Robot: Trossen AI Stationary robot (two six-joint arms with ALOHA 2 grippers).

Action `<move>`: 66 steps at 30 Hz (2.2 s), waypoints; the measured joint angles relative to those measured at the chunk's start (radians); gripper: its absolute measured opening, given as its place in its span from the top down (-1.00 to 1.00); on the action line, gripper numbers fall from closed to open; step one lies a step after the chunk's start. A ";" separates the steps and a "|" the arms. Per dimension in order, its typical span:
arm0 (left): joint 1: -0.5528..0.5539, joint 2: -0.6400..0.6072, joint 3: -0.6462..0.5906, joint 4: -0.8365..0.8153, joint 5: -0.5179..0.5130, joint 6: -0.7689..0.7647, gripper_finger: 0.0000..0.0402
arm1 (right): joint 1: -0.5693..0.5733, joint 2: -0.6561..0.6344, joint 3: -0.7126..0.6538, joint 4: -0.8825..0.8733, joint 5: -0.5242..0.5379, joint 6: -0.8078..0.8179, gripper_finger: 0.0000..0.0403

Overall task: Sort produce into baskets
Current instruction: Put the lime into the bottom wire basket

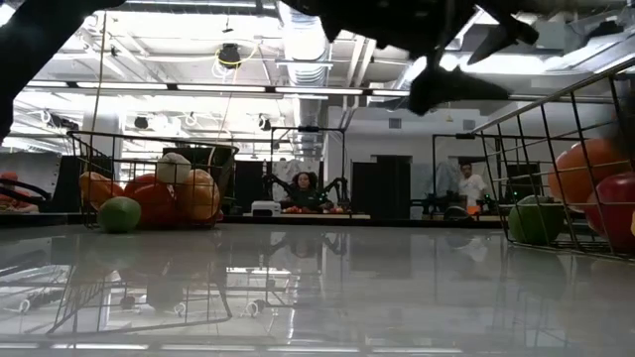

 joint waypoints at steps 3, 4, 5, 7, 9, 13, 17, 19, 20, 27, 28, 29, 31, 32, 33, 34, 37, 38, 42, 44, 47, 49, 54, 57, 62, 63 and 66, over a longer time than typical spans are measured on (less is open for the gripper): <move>-0.006 -0.036 -0.009 -0.069 -0.043 0.077 -0.85 | -0.004 -0.005 0.000 0.001 0.003 -0.004 -0.64; -0.011 -0.057 -0.024 -0.074 -0.060 0.092 -0.82 | -0.003 -0.005 0.000 0.002 0.004 -0.004 -0.64; -0.016 -0.080 -0.037 -0.071 -0.082 0.105 -0.79 | -0.001 -0.005 0.000 0.002 0.004 -0.005 -0.64; -0.024 -0.128 -0.073 -0.073 -0.117 0.129 -0.73 | 0.003 -0.006 0.000 0.002 0.008 -0.006 -0.64; -0.030 -0.177 -0.140 -0.071 -0.138 0.141 -0.68 | 0.016 -0.010 0.000 0.002 0.021 -0.003 -0.64; -0.050 -0.327 -0.347 -0.032 -0.236 0.164 -0.58 | 0.038 -0.014 0.000 0.000 0.033 0.000 -0.64; -0.076 -0.532 -0.585 -0.011 -0.292 0.156 -0.52 | 0.055 -0.011 0.000 0.001 0.033 0.005 -0.64; -0.104 -0.624 -0.687 -0.101 -0.323 0.172 -0.51 | 0.066 -0.010 0.000 0.001 0.033 0.024 -0.64; -0.123 -0.663 -0.727 -0.153 -0.354 0.189 -0.50 | 0.070 -0.009 0.000 0.002 0.033 0.028 -0.64; -0.297 -0.823 -0.873 -0.537 -0.611 0.385 -0.47 | 0.097 -0.006 0.000 0.022 0.033 0.064 -0.64; -0.307 -0.823 -0.872 -0.602 -0.640 0.386 -0.47 | 0.105 -0.003 0.000 0.027 0.033 0.064 -0.64; -0.312 -0.824 -0.870 -0.665 -0.659 0.383 -0.47 | 0.113 -0.002 0.000 0.033 0.032 0.064 -0.64; -0.306 -0.806 -0.869 -0.775 -0.679 0.373 -0.47 | 0.129 -0.002 0.000 0.048 0.032 0.057 -0.64; -0.303 -0.791 -0.870 -0.815 -0.691 0.382 -0.47 | 0.136 -0.002 0.000 0.054 0.031 0.052 -0.64; -0.301 -0.776 -0.872 -0.839 -0.714 0.405 -0.47 | 0.144 -0.003 0.000 0.060 0.032 0.048 -0.64; -0.299 -0.763 -0.873 -0.862 -0.745 0.437 -0.47 | 0.155 -0.003 0.000 0.066 0.033 0.047 -0.64; -0.293 -0.725 -0.872 -0.890 -0.785 0.546 -0.47 | 0.178 -0.003 0.000 0.067 0.051 0.040 -0.64; -0.288 -0.706 -0.872 -0.896 -0.779 0.581 -0.47 | 0.184 -0.003 0.000 0.070 0.054 0.031 -0.64; -0.262 -0.634 -0.872 -0.951 -0.770 0.655 -0.47 | 0.211 -0.003 0.000 0.083 0.070 0.010 -0.64; -0.254 -0.594 -0.872 -0.969 -0.781 0.683 -0.47 | 0.228 -0.003 0.000 0.104 0.079 0.005 -0.64; -0.252 -0.544 -0.872 -0.999 -0.823 0.736 -0.47 | 0.251 -0.003 0.000 0.135 0.089 -0.001 -0.64; -0.252 -0.509 -0.872 -1.015 -0.811 0.754 -0.47 | 0.264 -0.003 0.000 0.151 0.103 -0.004 -0.64; -0.255 -0.447 -0.872 -1.031 -0.847 0.762 -0.47 | 0.283 -0.003 0.000 0.168 0.105 -0.007 -0.64; -0.244 -0.435 -0.880 -1.009 -0.858 0.773 -0.47 | 0.297 -0.003 0.000 0.168 0.110 -0.003 -0.64; -0.220 -0.434 -0.946 -1.010 -0.861 0.770 -0.47 | 0.314 -0.003 0.000 0.167 0.129 0.000 -0.64; -0.220 -0.434 -0.957 -1.013 -0.872 0.773 -0.47 | 0.314 -0.003 0.000 0.167 0.129 0.000 -0.64; -0.219 -0.434 -0.988 -0.974 -0.912 0.810 -0.47 | 0.314 -0.003 0.000 0.167 0.130 0.000 -0.64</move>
